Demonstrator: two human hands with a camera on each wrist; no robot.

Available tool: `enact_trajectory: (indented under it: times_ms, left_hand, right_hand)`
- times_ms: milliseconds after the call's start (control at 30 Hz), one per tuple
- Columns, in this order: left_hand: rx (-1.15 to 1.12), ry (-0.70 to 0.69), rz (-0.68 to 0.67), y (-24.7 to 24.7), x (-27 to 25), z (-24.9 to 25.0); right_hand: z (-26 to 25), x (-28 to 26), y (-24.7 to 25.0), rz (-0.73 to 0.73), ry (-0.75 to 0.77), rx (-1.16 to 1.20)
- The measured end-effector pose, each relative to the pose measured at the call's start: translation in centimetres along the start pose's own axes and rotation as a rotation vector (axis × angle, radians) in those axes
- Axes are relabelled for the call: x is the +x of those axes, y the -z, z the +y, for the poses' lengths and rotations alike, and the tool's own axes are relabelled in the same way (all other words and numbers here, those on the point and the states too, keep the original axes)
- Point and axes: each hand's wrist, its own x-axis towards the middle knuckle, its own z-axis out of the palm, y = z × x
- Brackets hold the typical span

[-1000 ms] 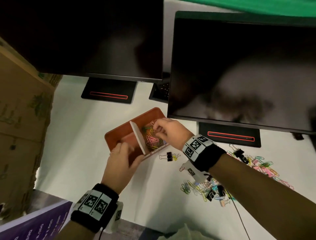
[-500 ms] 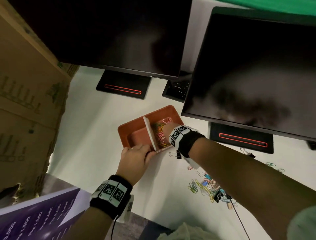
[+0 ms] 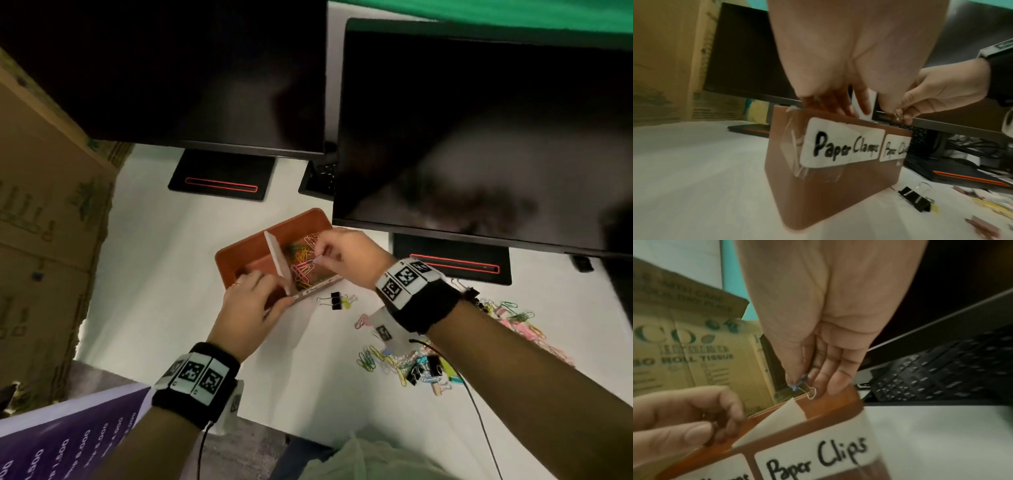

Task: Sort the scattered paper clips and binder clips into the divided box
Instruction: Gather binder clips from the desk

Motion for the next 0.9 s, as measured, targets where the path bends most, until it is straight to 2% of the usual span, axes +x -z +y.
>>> enact_trajectory:
  times_ms: [67,133,233,367,533,667,800,900]
  left_hand:
    - [-0.031,-0.073,0.097,0.3,-0.4,1.9]
    - [-0.12,-0.134,0.076,-0.4,-1.1,4.2]
    - [-0.218,-0.145,-0.119,-3.2,-1.8,7.3]
    - [-0.244,-0.026,-0.346,-7.8,-1.9,9.8]
    - [-0.135,0.017,-0.393,-11.2,-1.8,10.0]
    - [-0.076,-0.07,-0.398,-12.6,-1.7,9.0]
    - [-0.125,-0.131,-0.352,-13.1,-1.6,8.5]
    - [-0.192,-0.144,-0.326,-13.2,-1.4,8.3]
  right_hand:
    - [1.7,-2.8,0.8,0.045,-0.069,0.051]
    - [3.9,-4.8,0.8,0.036,-0.163,-0.01]
    - [6.6,-6.1,-0.2,-0.04,-0.279,-0.138]
    - [8.6,-6.9,-1.7,-0.101,-0.337,-0.159]
    - [10.1,-8.2,-2.4,-0.152,-0.297,-0.255]
    - [9.5,-8.7,-3.3,-0.338,-0.199,-0.414]
    - [8.5,-8.3,-6.1,-0.223,-0.226,-0.578]
    - [8.3,-8.3,-6.4,-0.257,-0.161,-0.618]
